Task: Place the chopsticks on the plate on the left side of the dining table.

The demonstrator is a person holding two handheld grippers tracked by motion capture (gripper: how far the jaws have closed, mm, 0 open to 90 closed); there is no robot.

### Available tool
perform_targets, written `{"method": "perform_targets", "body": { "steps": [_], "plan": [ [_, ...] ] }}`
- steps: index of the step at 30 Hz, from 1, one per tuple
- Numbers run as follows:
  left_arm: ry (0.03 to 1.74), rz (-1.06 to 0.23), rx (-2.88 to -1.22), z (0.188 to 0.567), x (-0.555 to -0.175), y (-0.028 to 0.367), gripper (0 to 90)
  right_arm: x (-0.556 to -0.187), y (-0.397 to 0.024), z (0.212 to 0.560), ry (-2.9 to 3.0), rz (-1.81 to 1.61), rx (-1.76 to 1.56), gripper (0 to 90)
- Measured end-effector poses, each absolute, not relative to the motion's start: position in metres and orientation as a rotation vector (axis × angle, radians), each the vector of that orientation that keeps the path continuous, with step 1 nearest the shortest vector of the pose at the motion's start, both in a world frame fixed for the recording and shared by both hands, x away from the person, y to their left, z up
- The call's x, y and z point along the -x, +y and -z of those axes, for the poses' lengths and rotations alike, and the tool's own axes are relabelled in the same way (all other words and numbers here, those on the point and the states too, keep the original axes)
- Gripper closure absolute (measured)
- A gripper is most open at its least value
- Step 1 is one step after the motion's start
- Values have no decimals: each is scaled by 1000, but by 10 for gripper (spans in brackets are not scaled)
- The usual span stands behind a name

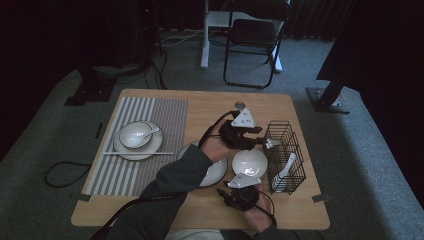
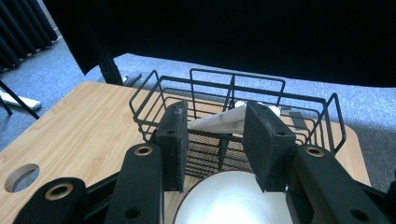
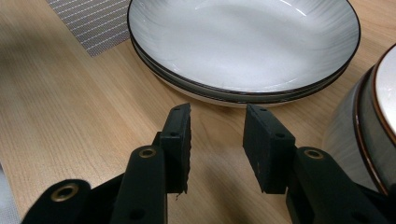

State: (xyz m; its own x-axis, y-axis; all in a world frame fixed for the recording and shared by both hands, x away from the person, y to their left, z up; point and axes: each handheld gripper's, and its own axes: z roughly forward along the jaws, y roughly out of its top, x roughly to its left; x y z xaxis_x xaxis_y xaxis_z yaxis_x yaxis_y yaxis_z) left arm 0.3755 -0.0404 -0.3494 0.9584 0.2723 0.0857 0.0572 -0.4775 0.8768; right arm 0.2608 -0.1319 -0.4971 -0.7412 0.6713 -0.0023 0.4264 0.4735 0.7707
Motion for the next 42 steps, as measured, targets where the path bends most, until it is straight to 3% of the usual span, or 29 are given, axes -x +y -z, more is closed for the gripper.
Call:
{"method": "perform_targets", "body": {
  "steps": [12, 24, 42],
  "plan": [
    [213, -258, -2066, 350, -371, -45, 617, -261, -131, 499, 2431, -1135, -930, 611],
    [282, -329, -2075, 353, -382, -52, 711, -262, -131, 501, 2429, -1134, -939, 608],
    [360, -319, -2158, 376, -398, -85, 799, -263, -133, 503, 2427, -1143, -949, 604]
  ]
}}
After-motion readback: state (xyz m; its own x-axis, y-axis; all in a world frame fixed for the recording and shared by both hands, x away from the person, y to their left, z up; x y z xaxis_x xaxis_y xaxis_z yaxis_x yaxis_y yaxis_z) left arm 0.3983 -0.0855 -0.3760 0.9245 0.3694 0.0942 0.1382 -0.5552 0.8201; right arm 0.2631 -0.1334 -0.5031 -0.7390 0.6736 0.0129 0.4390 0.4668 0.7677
